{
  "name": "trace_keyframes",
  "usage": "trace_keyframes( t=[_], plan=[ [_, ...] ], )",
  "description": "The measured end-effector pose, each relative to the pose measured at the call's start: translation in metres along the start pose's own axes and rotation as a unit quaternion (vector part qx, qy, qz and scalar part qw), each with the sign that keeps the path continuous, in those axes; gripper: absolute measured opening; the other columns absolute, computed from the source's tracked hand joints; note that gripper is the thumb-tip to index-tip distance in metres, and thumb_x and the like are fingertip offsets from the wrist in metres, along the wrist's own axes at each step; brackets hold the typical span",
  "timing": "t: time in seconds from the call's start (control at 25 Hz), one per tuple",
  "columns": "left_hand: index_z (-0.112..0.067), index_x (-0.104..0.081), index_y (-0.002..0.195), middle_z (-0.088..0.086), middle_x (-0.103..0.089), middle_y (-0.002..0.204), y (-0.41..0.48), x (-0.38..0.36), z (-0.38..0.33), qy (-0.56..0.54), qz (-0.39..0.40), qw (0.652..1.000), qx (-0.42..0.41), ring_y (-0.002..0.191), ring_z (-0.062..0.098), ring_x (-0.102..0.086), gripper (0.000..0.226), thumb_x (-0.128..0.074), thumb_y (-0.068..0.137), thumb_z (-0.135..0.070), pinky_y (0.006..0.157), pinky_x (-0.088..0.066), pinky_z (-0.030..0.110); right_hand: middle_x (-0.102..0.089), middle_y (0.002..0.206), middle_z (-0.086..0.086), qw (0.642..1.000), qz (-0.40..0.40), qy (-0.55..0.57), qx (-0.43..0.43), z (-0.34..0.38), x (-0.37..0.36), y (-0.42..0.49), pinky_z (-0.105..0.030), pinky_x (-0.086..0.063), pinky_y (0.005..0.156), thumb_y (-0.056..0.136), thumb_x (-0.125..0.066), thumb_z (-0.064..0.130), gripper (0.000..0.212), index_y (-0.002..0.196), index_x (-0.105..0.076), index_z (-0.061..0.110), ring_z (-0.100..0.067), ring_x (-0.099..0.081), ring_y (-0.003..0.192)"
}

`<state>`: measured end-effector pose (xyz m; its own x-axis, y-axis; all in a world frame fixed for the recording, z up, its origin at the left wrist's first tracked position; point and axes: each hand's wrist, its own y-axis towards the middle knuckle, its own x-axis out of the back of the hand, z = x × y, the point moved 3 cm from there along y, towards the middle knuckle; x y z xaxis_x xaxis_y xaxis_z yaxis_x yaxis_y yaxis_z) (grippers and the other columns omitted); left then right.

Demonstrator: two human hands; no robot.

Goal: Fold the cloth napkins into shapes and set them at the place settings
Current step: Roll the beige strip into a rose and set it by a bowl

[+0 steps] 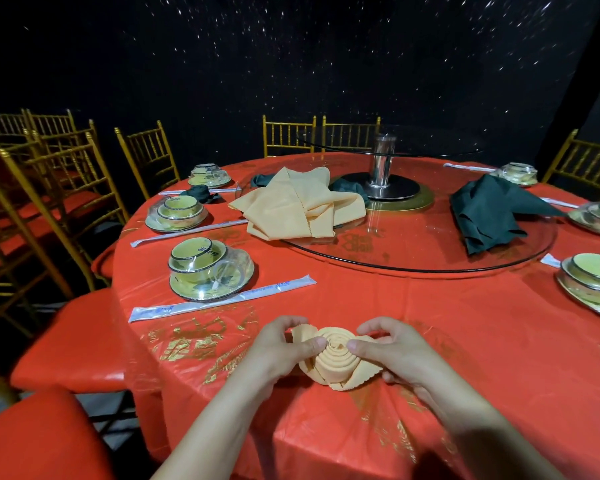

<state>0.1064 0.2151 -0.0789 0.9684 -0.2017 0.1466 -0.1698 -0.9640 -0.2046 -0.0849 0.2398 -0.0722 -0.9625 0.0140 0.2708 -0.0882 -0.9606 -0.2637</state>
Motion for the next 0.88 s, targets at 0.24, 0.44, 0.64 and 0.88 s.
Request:
trace_keyframes(
  t=[0.24,0.44,0.64,0.88],
  plan=[
    [-0.021,-0.059,0.102,0.011,-0.062,0.097,0.023,0.061,-0.044,-0.041,-0.065,0.996,-0.052,0.076,0.022,-0.059,0.039,-0.082,0.071,-0.018,0.061,-0.055,0.032,-0.049,0.055,0.000,0.994,0.026,-0.020,0.103,0.088,-0.034,0.038,-0.017,-0.024,0.036,0.076,-0.076,0.014,0.021,0.092,-0.062,0.015,-0.010,-0.035,0.044],
    [-0.011,-0.057,0.112,0.020,-0.061,0.106,0.077,0.162,-0.094,-0.023,-0.142,0.988,-0.057,0.080,0.032,-0.063,0.047,-0.081,0.073,-0.017,0.073,-0.056,0.046,-0.052,0.065,-0.003,0.986,0.037,-0.024,0.161,0.180,-0.103,0.113,-0.019,-0.025,0.041,0.076,-0.077,0.012,0.027,0.098,-0.062,0.013,-0.014,-0.039,0.052],
    [-0.013,-0.053,0.109,0.022,-0.056,0.120,0.145,0.248,-0.118,-0.026,-0.187,0.981,-0.036,0.088,0.035,-0.063,0.039,-0.076,0.077,-0.010,0.060,-0.058,0.040,-0.054,0.079,-0.003,0.983,0.052,-0.038,0.171,0.240,-0.174,0.203,-0.014,-0.027,0.033,0.077,-0.076,0.016,0.036,0.109,-0.060,0.015,-0.008,-0.041,0.052],
    [-0.003,-0.047,0.125,0.020,-0.058,0.109,0.203,0.301,-0.065,-0.092,-0.213,0.973,0.017,0.079,0.028,-0.058,0.052,-0.071,0.080,-0.003,0.066,-0.053,0.040,-0.060,0.104,-0.003,0.981,0.048,-0.071,0.173,0.225,-0.244,0.281,-0.025,-0.044,0.076,0.075,-0.077,0.021,0.041,0.112,-0.060,0.016,-0.015,-0.055,0.089]
  ],
)
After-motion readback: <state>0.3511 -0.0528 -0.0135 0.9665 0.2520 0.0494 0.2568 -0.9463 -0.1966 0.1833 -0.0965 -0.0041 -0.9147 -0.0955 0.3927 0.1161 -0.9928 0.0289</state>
